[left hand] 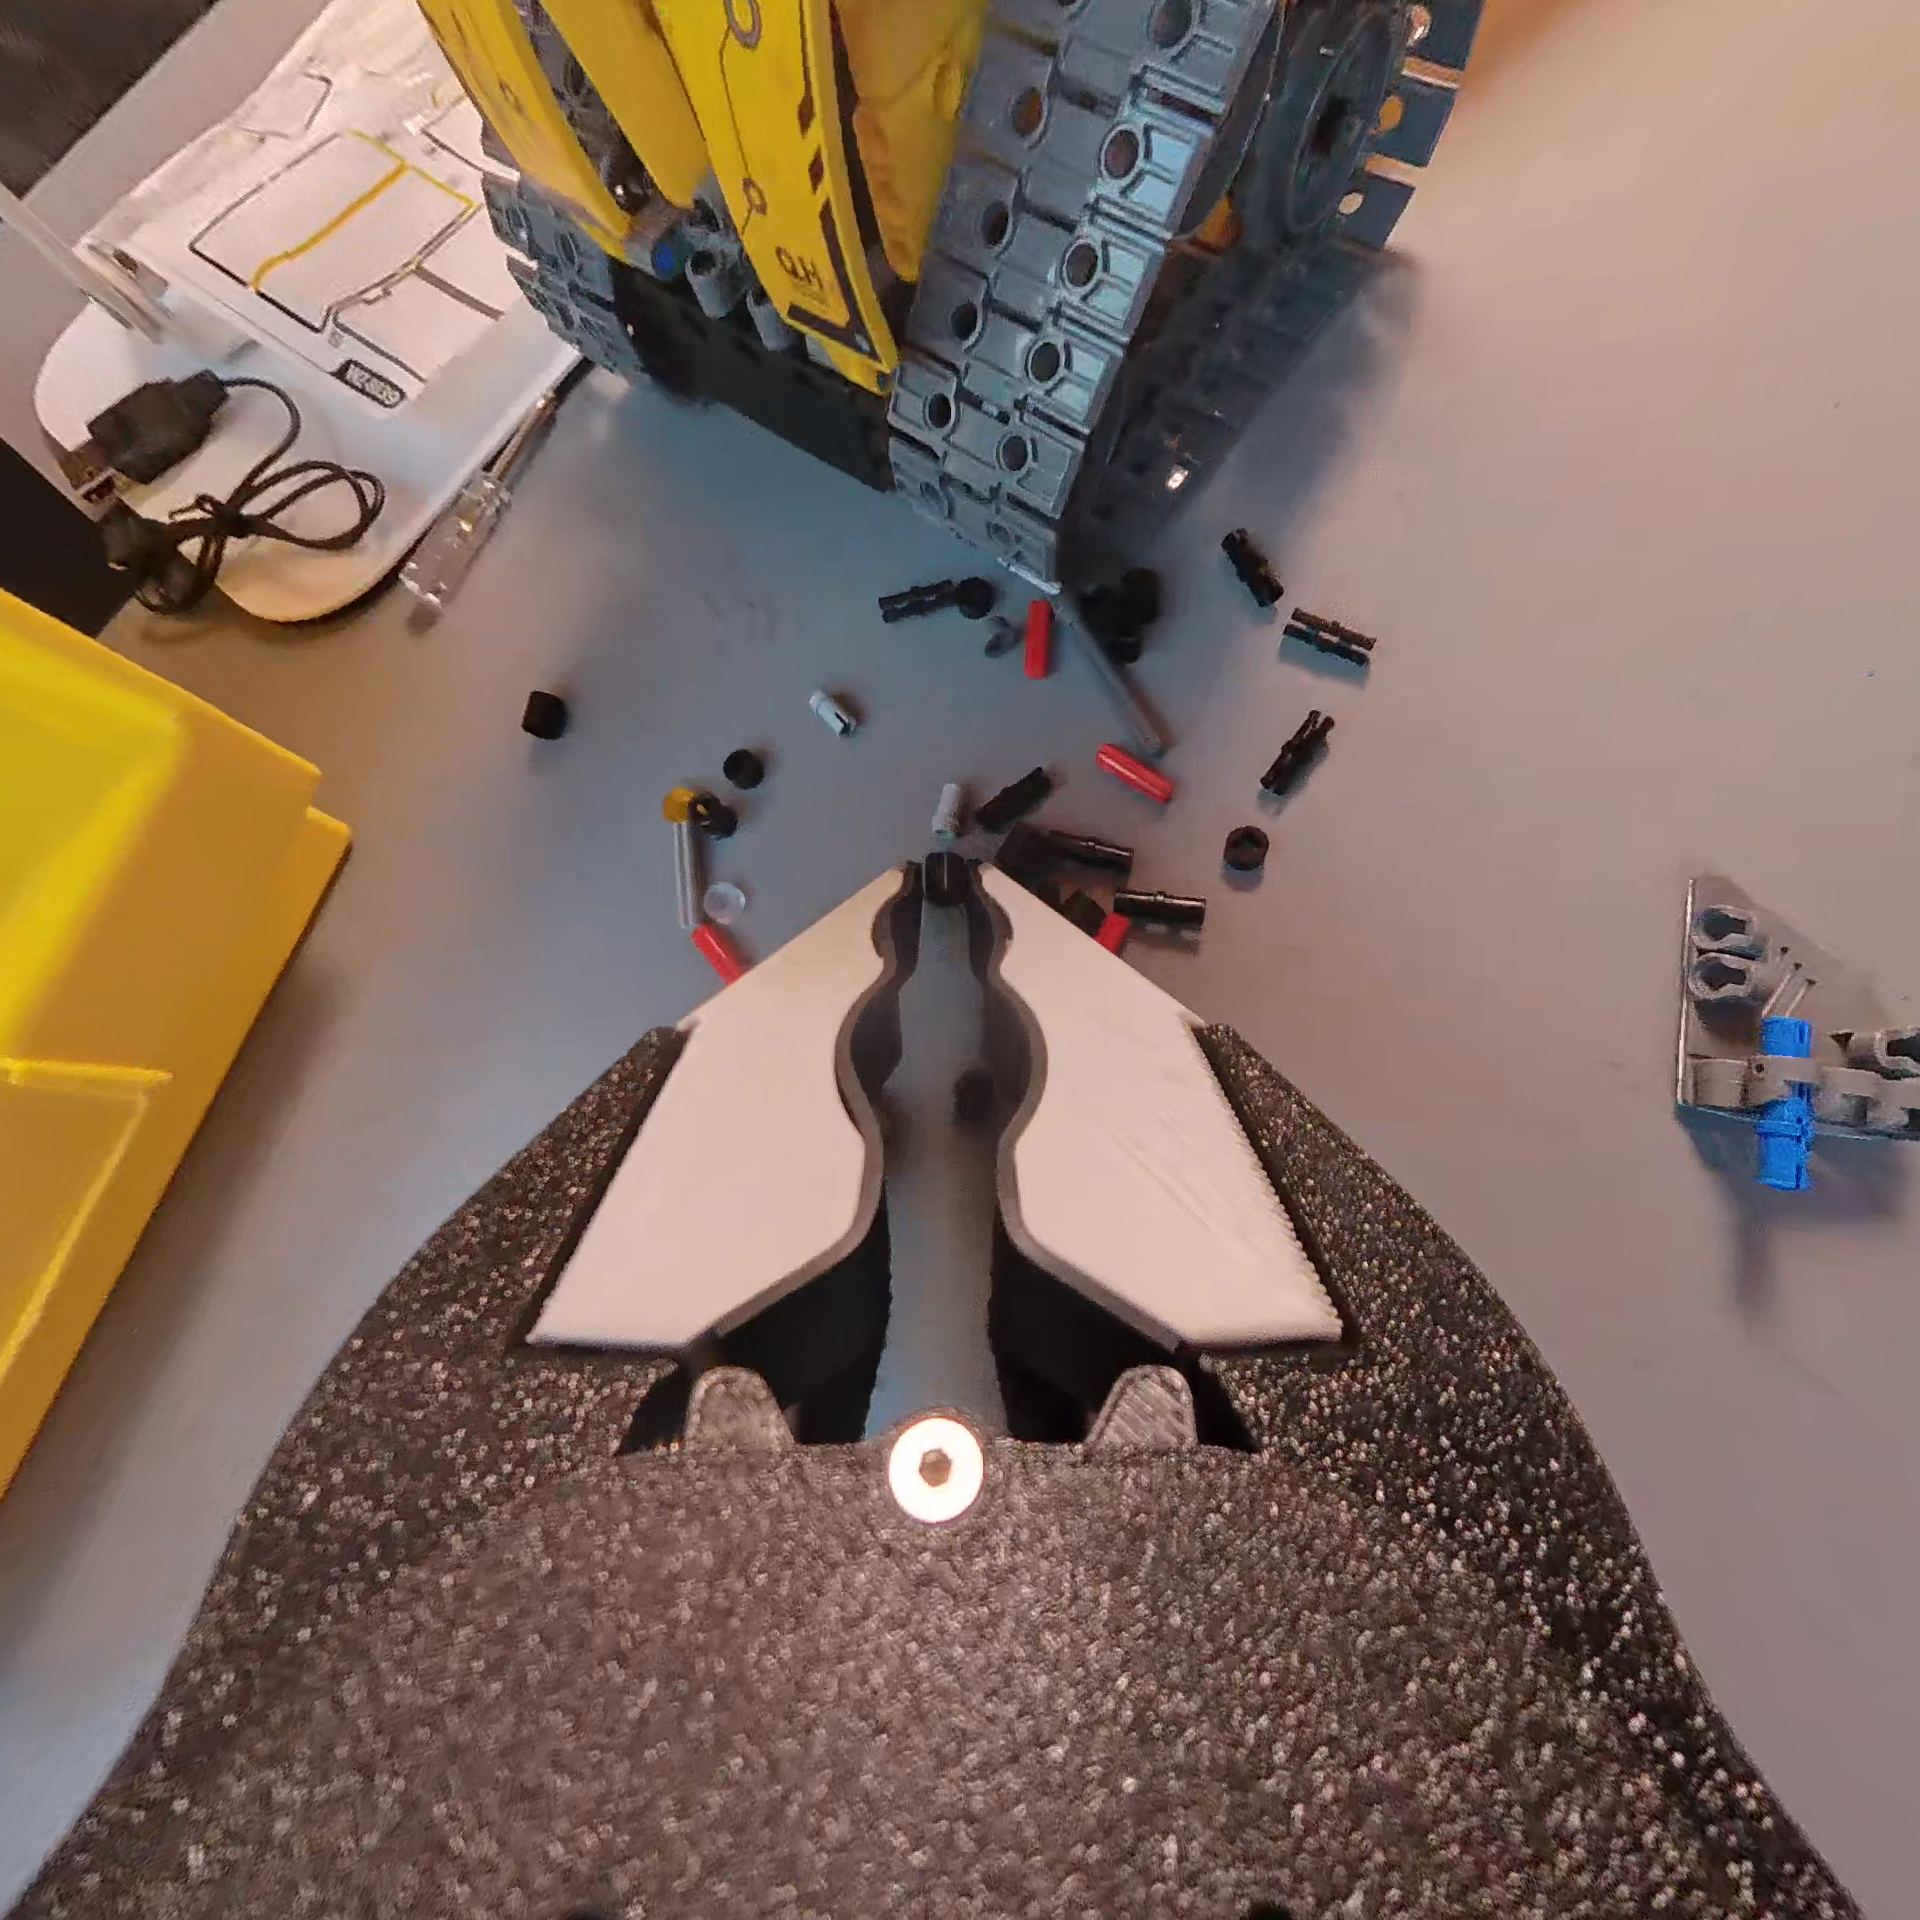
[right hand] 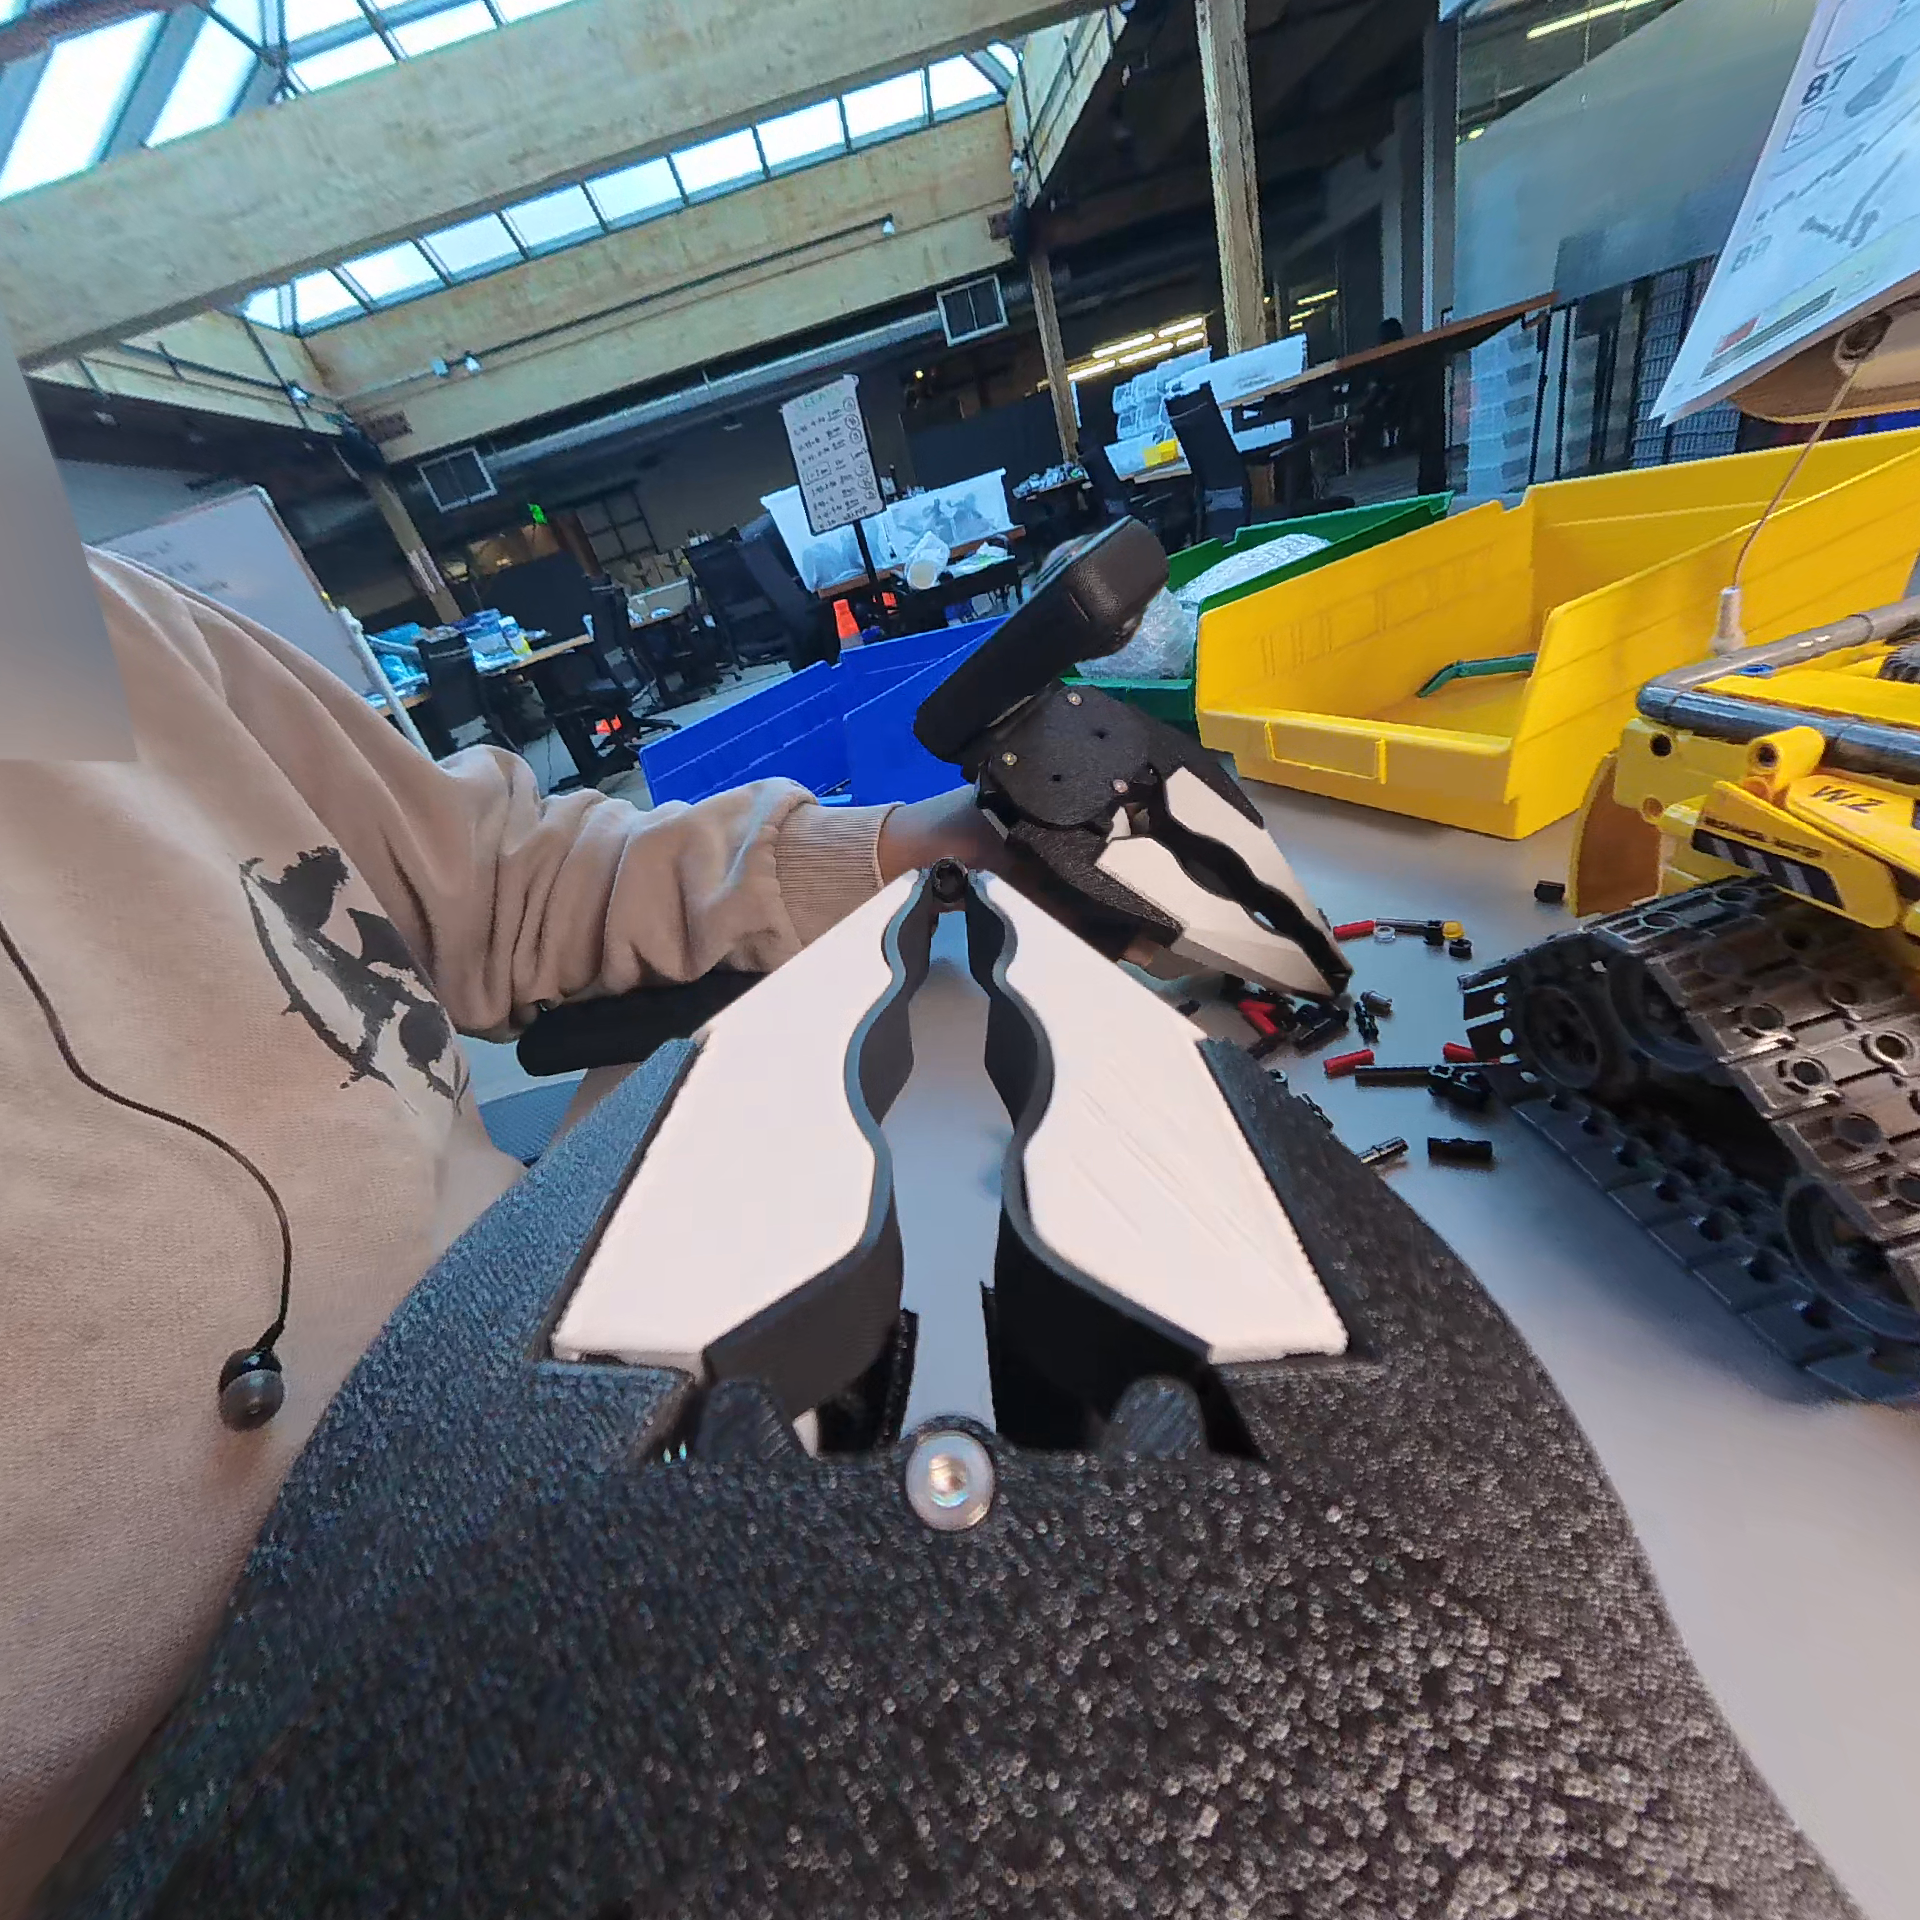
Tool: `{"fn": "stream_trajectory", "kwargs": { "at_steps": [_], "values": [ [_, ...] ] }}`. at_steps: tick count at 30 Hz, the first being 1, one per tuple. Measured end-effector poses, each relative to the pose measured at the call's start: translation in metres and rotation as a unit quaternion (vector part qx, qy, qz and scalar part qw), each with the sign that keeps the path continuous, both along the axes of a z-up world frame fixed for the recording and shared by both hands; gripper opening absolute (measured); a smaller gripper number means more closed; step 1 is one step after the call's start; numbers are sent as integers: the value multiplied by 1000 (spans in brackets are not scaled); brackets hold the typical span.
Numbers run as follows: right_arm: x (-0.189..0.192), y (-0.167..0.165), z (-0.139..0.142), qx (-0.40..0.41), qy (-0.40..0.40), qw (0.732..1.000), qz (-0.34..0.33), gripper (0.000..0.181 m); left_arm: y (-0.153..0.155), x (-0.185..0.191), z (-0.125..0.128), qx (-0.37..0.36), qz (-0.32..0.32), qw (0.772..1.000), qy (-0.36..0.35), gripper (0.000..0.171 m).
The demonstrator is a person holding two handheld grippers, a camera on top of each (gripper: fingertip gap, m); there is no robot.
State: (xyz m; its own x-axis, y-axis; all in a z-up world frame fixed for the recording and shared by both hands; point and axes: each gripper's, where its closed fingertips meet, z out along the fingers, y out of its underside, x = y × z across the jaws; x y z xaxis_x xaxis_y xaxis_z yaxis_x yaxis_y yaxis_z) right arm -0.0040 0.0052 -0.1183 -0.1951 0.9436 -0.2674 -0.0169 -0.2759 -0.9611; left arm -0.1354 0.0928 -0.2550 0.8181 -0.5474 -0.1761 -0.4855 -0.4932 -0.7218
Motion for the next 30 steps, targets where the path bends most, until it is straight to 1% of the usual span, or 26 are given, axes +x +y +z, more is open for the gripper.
{"fn": "stream_trajectory", "kwargs": {
  "at_steps": [4,7,9,10,11,12,14,15,16,17,18,20,22,24,26,28,30],
  "values": [
    [-1,1,-3,-4,-7,1000,0,4,-3,3,2,-8,-5,1000,-24,13],
    [-1,2,-5,-2,-11,1000,-3,4,-4,-1,10,1,0,1000,-29,15],
    [0,3,-4,0,-9,1000,-8,4,-5,-3,25,21,3,998,-52,17],
    [0,3,-3,-1,-7,1000,-9,4,-9,2,36,30,-7,996,-84,18],
    [0,4,-3,-4,-5,1000,-9,4,-15,13,49,36,-27,991,-130,20],
    [0,4,-3,-7,-4,1000,-9,4,-25,28,64,37,-60,980,-187,22],
    [-1,4,-3,-13,-2,1000,-8,4,-54,63,93,25,-147,940,-306,23],
    [-2,4,-4,-15,-1,1000,-7,4,-68,76,105,17,-179,918,-352,24],
    [-2,3,-5,-13,-1,1000,-3,4,-79,87,112,8,-203,901,-383,24],
    [-2,0,-4,-9,4,1000,3,4,-88,97,114,1,-219,892,-394,25],
    [-3,-2,-3,-2,10,1000,7,4,-95,105,114,-3,-234,889,-392,26],
    [-4,-6,-3,17,17,1000,9,5,-105,118,114,-4,-260,887,-381,25],
    [-5,-10,-4,28,17,999,13,5,-110,126,115,-4,-271,885,-378,21],
    [-8,-14,-8,38,9,999,16,5,-112,129,116,-6,-276,882,-383,13],
    [-10,-17,-13,48,-2,999,20,5,-112,127,111,-5,-274,888,-370,5],
    [-11,-19,-18,65,-17,997,22,5,-114,124,110,-9,-278,888,-367,4],
    [-12,-21,-28,102,-45,994,23,5,-116,121,107,-19,-280,891,-358,4]
  ]
}}
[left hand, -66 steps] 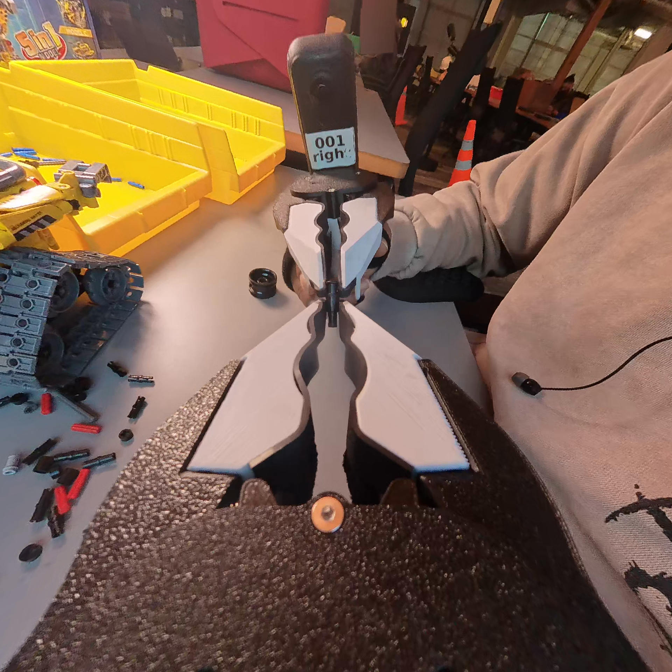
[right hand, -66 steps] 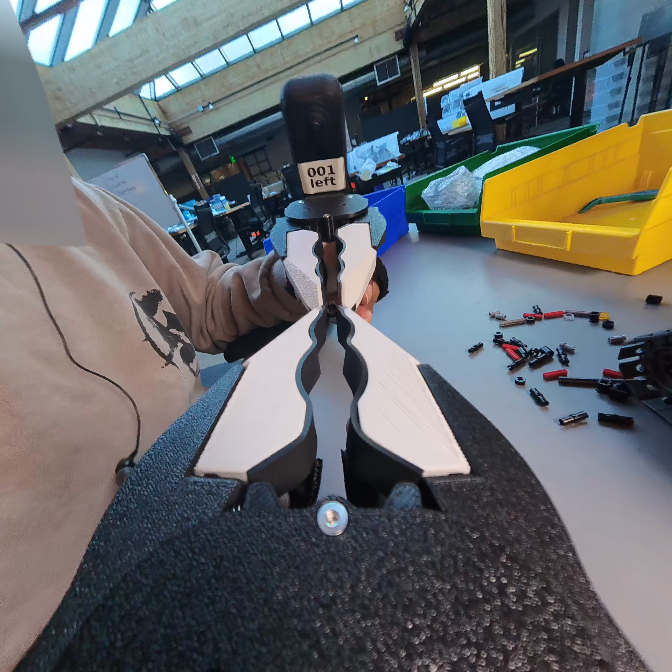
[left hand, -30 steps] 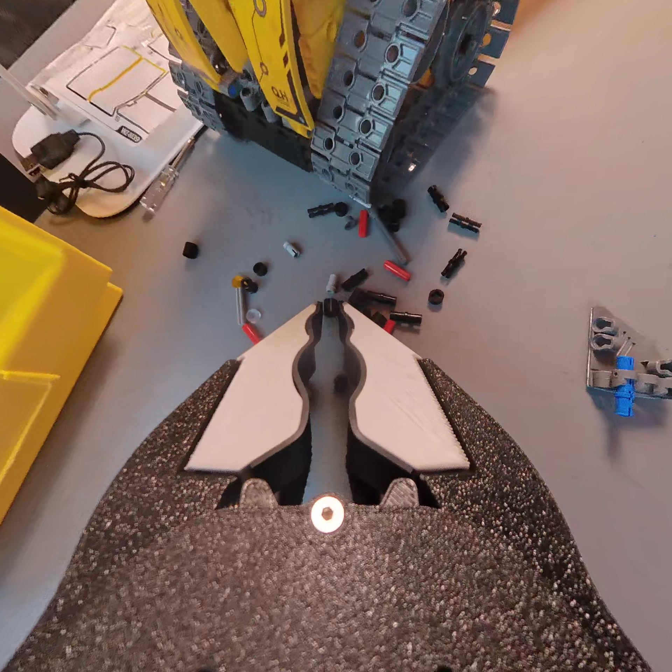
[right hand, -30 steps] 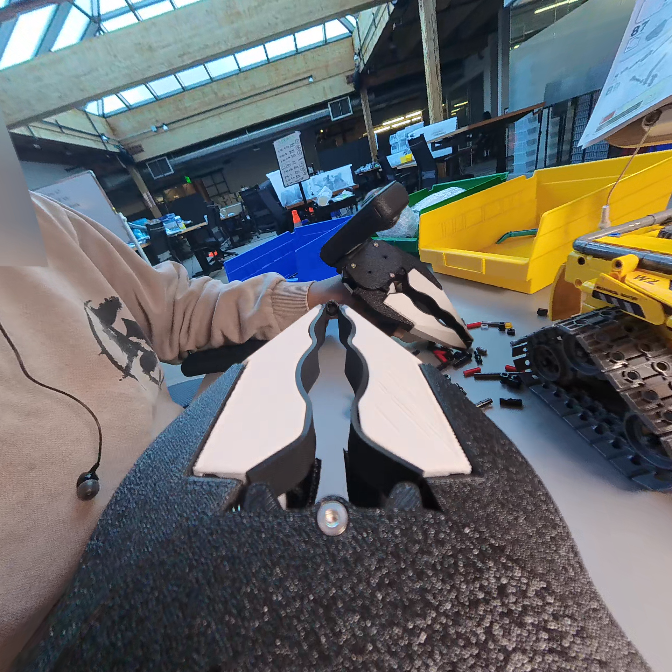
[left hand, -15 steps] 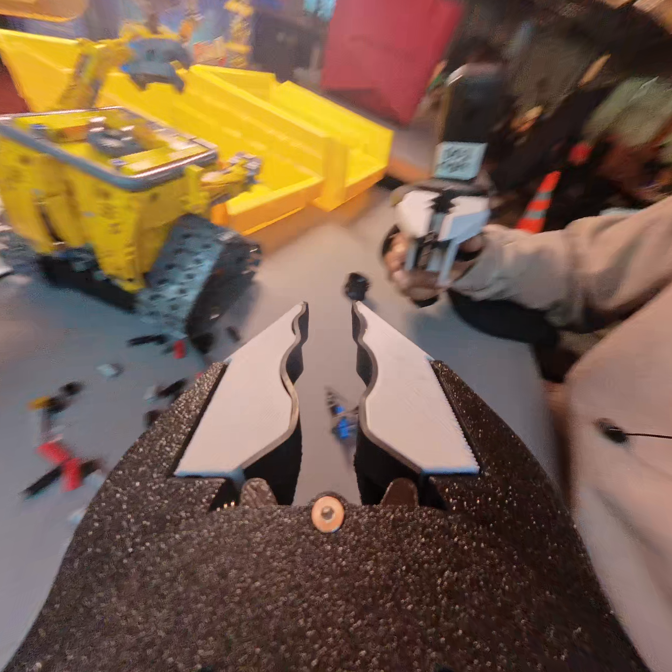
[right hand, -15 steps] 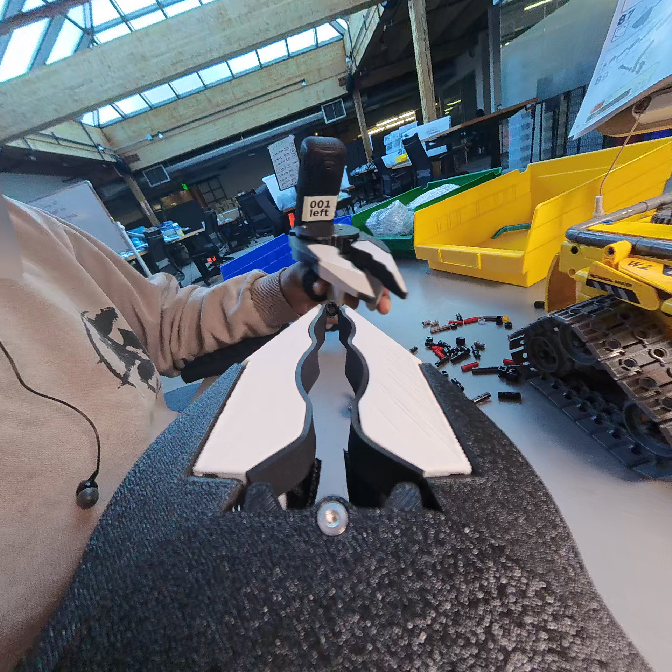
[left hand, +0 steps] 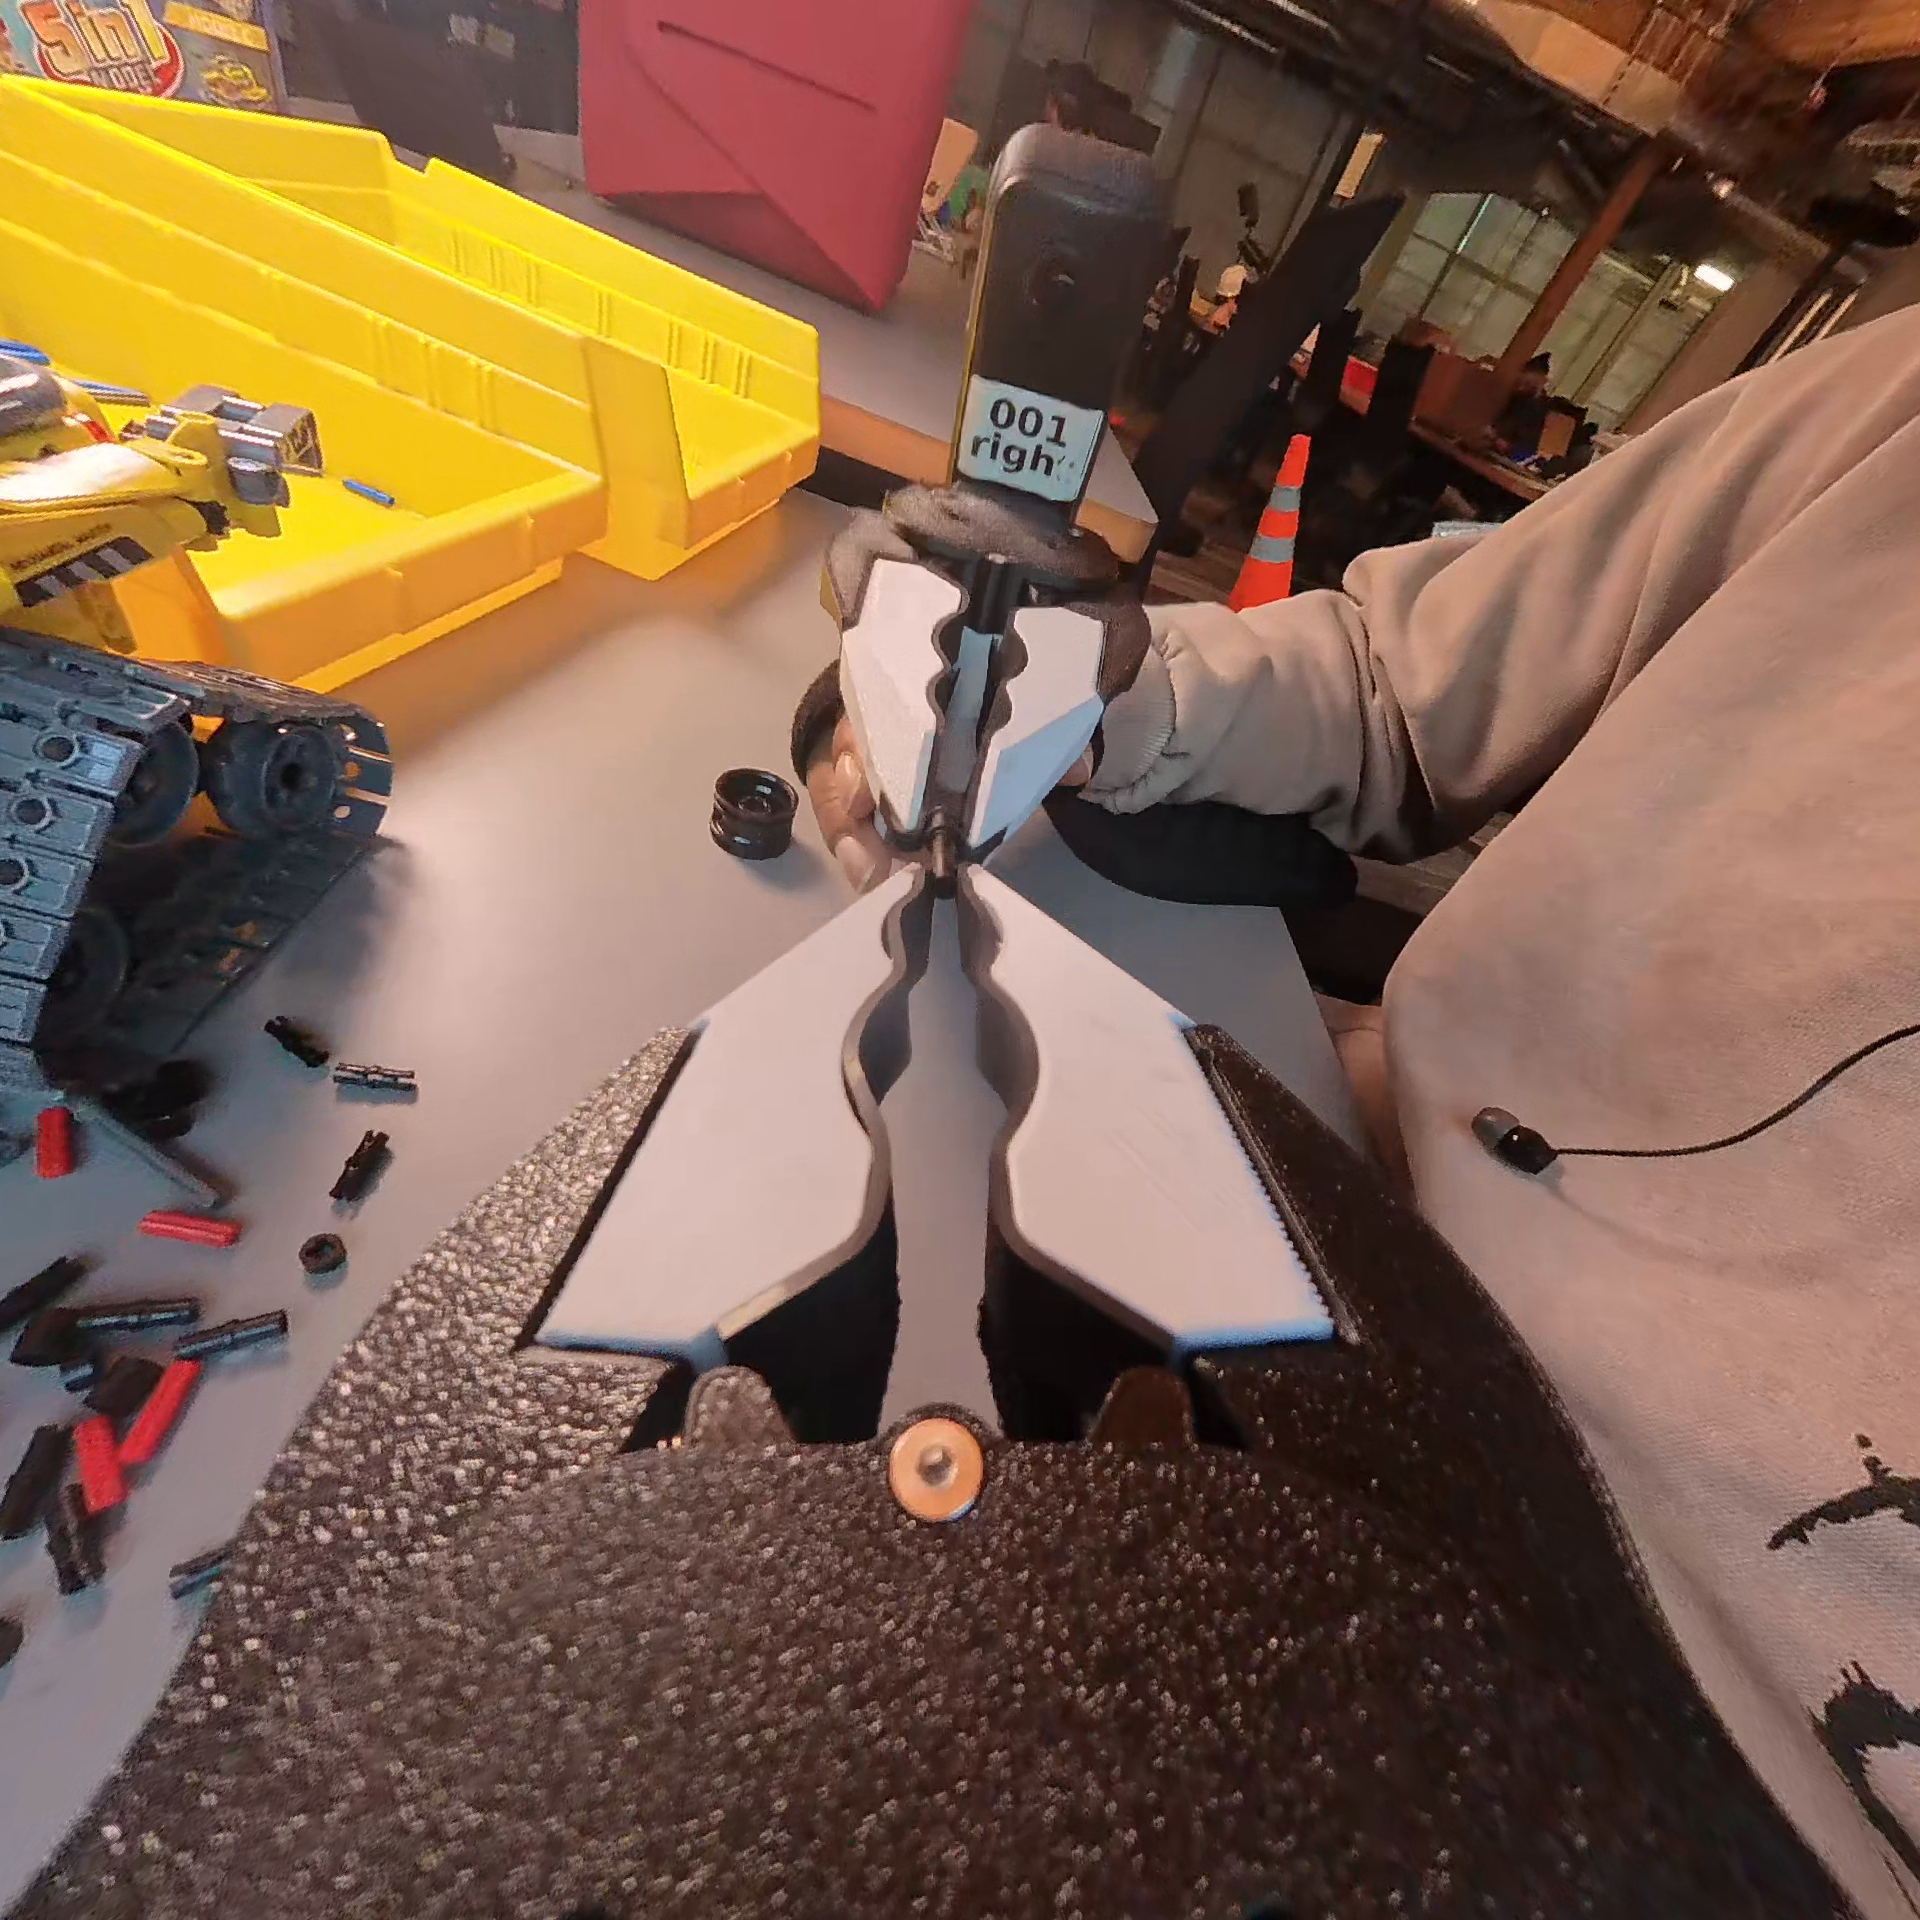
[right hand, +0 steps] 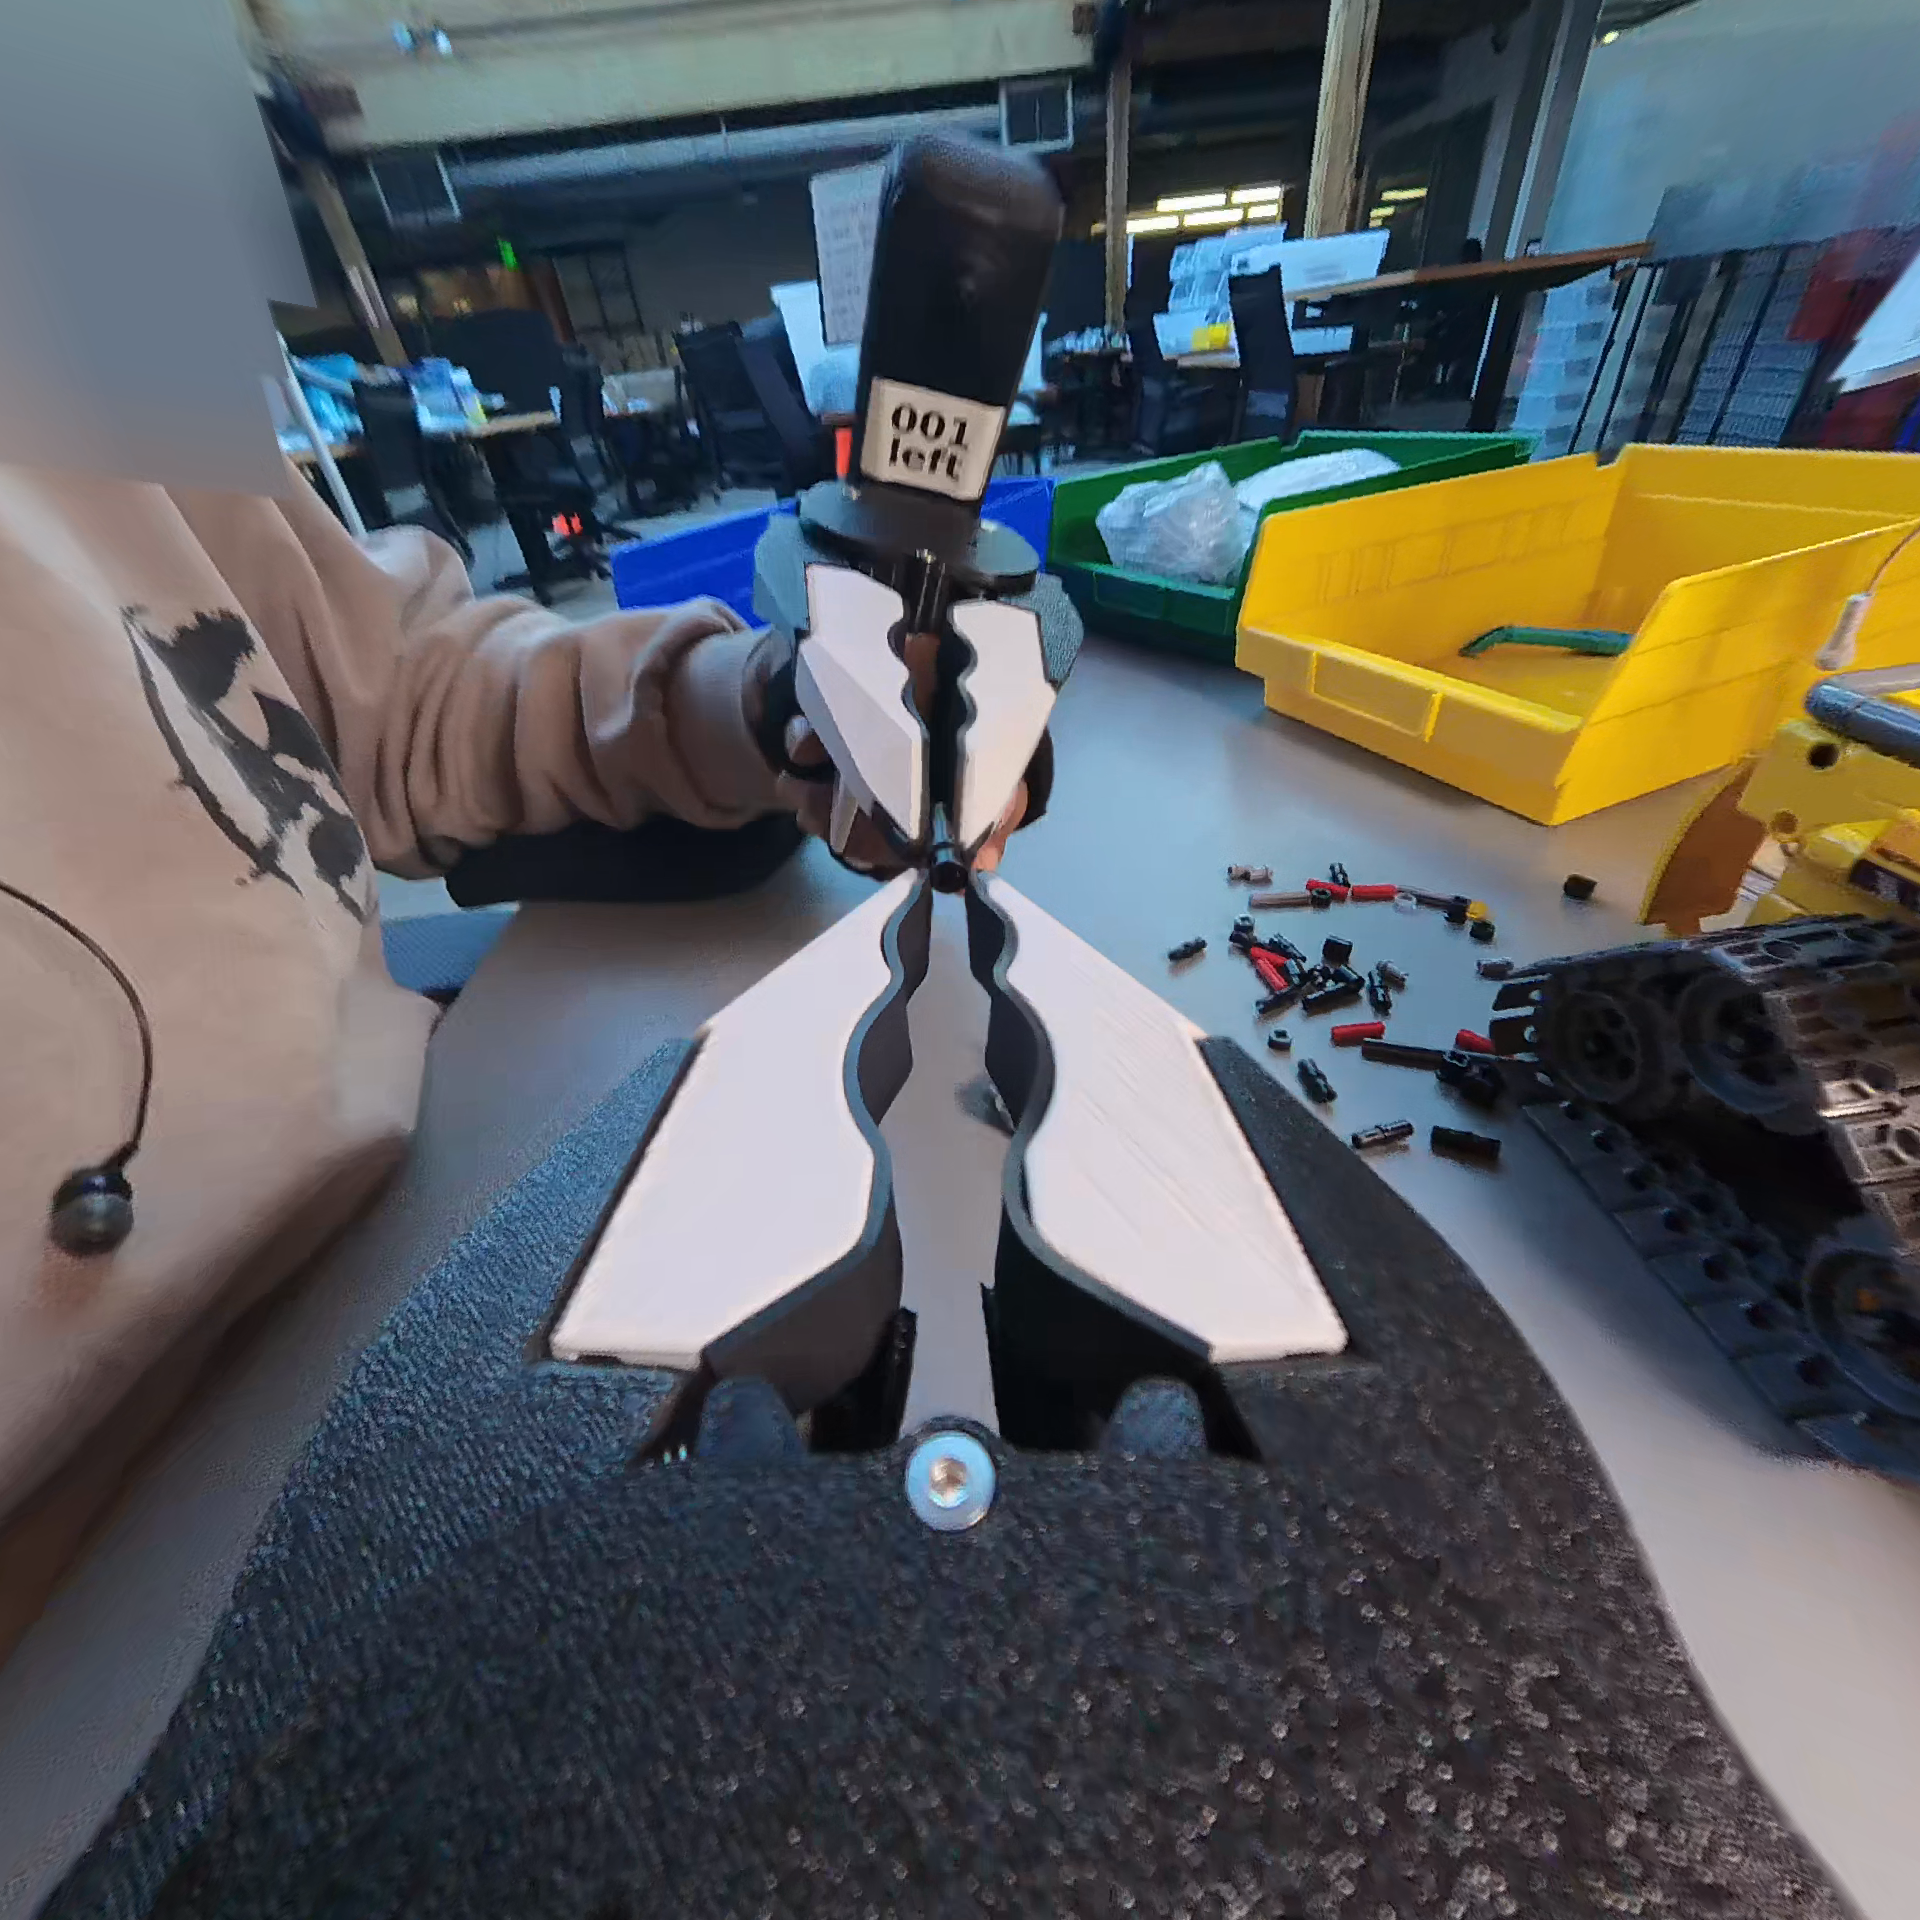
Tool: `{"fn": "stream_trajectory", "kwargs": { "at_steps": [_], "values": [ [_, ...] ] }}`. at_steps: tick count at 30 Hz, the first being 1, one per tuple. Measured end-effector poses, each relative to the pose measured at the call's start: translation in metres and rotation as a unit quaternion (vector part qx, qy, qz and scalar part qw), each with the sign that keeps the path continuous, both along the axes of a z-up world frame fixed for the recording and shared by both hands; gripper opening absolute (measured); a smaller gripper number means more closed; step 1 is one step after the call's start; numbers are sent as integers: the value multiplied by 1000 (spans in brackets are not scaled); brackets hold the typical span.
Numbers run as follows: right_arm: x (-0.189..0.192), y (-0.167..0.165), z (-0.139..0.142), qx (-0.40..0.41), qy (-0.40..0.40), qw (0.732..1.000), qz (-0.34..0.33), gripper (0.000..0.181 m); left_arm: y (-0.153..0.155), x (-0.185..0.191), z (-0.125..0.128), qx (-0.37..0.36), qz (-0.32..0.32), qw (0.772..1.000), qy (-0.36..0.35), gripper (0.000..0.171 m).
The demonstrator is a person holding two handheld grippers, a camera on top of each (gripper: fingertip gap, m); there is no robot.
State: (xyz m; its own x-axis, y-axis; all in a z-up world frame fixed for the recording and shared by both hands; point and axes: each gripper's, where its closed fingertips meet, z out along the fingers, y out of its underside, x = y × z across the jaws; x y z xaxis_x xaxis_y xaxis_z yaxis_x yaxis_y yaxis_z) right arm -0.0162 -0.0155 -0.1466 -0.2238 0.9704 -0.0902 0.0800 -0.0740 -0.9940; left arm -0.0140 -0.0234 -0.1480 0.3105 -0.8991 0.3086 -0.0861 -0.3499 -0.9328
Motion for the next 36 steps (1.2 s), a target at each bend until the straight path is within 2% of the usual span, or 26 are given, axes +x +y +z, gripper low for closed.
{"fn": "stream_trajectory", "kwargs": {
  "at_steps": [2,7,12,20,24,27,30,32,34,36],
  "values": [
    [-1,-2,-8,35,-22,999,-2,5,-2,-1,-7,8,-4,1000,26,4],
    [-1,-4,-12,70,-31,997,-9,5,-4,-1,-11,1,-8,999,34,4],
    [-1,-6,-12,78,-31,996,-6,9,-5,0,-14,-3,-12,999,37,4],
    [-1,-5,-12,91,-37,995,-13,5,-2,-1,-12,0,-2,1000,30,5],
    [2,9,-7,91,-35,994,-46,5,14,-17,-7,18,56,998,14,23],
    [12,33,10,104,-16,989,-100,5,32,-36,-4,41,119,992,14,29],
    [43,80,49,156,10,967,-202,5,42,-47,0,39,155,987,-5,38],
    [86,126,87,178,30,935,-306,5,45,-51,0,35,165,986,-9,42],
    [144,175,117,193,23,889,-414,5,47,-54,-4,40,176,984,5,49],
    [202,223,122,198,-37,843,-499,5,51,-56,-8,49,189,980,21,48]
  ]
}}
